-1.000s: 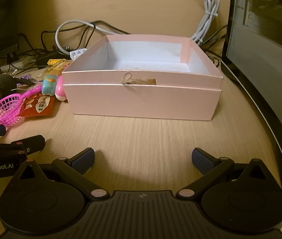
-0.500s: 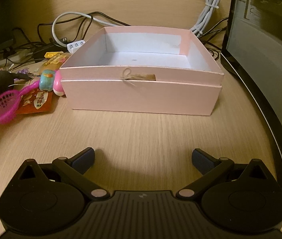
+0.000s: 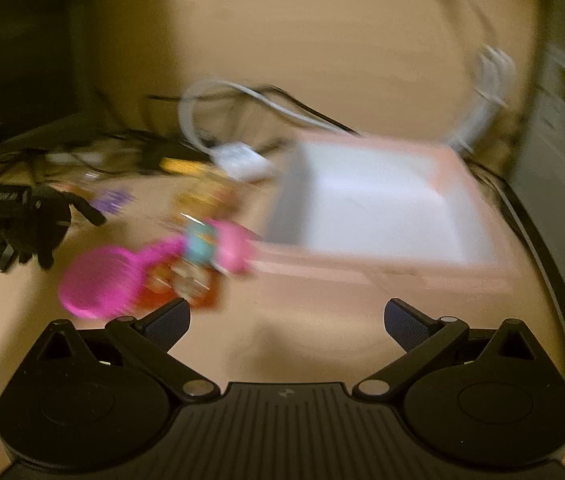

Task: Organize objects
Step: 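Grasp the dark grey plush toy with the left tool while the right tool grasps the packaged bread roll, then carry plush and bread roll into the pink box while both tools open to release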

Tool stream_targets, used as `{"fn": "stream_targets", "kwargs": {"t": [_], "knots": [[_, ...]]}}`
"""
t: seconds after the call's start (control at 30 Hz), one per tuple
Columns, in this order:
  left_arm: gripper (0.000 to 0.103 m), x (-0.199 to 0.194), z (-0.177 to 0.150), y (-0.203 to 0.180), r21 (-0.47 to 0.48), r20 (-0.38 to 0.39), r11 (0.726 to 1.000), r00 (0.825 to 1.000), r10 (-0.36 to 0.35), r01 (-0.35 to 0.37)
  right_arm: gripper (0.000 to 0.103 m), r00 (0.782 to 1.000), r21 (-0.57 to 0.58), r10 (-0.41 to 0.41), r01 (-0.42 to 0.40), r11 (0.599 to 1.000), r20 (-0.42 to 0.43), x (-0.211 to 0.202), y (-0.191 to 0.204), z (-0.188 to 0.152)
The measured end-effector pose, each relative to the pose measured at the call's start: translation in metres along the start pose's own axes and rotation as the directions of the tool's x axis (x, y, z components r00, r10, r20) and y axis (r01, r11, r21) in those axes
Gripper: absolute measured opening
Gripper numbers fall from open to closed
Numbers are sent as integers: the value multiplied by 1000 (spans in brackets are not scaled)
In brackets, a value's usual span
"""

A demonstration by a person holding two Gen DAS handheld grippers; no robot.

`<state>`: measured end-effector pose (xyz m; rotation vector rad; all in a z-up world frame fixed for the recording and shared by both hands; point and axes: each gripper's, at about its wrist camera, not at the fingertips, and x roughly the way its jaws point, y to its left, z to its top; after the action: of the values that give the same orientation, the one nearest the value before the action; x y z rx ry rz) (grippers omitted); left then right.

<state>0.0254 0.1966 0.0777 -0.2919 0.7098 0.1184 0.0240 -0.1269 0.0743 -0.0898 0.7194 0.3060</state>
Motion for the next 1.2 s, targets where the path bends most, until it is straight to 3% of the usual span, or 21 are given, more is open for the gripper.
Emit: {"fn": "stream_targets", "kwargs": {"t": [0.13, 0.27, 0.37, 0.47, 0.6, 0.67, 0.77, 0.9, 1.0, 1.1, 1.2], "knots": [[88, -35, -11, 43, -76, -4, 997, 1000, 3, -3, 103, 993, -113, 120, -120, 986, -12, 27, 61, 35], [88, -63, -22, 84, -130, -18, 989, 998, 64, -66, 103, 961, -135, 262, -271, 953, -86, 72, 126, 67], [88, -84, -32, 116, -190, -32, 978, 997, 77, -82, 101, 942, -133, 314, -328, 935, -115, 112, 174, 86], [88, -103, -41, 140, -234, -33, 968, 996, 84, -89, 69, 943, -134, 304, -321, 937, -137, 146, 205, 97], [88, -126, -51, 163, -283, -22, 955, 996, 88, -90, 66, 939, -90, 290, -310, 947, -182, 187, 216, 104], [88, -134, -53, 169, -296, -15, 951, 996, 85, -86, 52, 918, -35, 323, -339, 940, -230, 197, 210, 102], [88, -137, -52, 166, -273, -13, 960, 998, 68, -69, 50, 921, -3, 306, -317, 949, -241, 181, 196, 98], [88, -122, -49, 141, -190, -47, 982, 999, -5, -4, 49, 952, -63, 210, -229, 971, -221, 141, 172, 79], [88, -106, -49, 114, -134, -75, 988, 994, -83, 72, 49, 981, -77, 142, -153, 985, -134, 93, 143, 72], [88, -96, -49, 82, -85, -90, 987, 986, -142, 134, 49, 987, -38, 143, -145, 989, -69, 42, 110, 70], [88, -91, -52, 43, -31, -103, 981, 975, -195, 193, 49, 989, -25, 135, -137, 990, -60, -5, 70, 52]]}}
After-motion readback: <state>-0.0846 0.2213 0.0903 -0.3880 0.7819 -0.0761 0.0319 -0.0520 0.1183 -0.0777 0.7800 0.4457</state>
